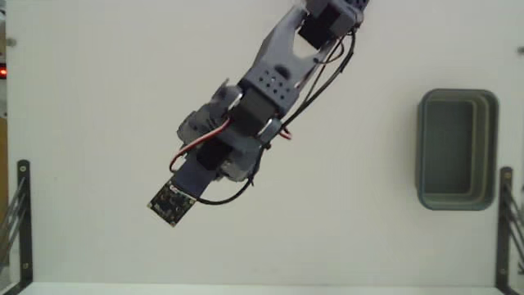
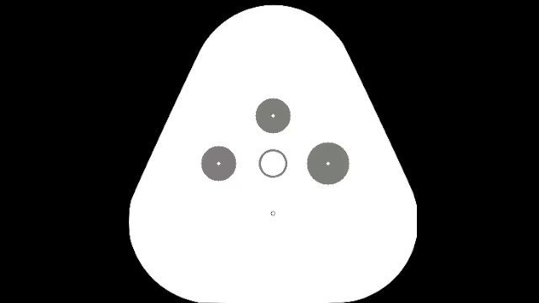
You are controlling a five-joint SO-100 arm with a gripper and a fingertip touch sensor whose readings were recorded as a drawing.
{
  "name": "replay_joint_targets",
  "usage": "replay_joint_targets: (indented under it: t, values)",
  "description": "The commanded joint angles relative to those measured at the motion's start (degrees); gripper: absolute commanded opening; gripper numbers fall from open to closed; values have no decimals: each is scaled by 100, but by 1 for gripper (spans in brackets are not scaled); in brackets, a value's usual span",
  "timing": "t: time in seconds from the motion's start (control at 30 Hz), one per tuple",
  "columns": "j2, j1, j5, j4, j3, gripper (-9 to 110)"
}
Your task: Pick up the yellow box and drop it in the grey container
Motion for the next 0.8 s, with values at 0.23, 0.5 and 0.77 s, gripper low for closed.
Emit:
replay_joint_targets:
  t: [0.23,0.5,0.77]
  values:
    - [229,33,18,54,-203,39]
    - [335,-360,18,-35,-8,39]
    - [505,-991,18,-176,305,39]
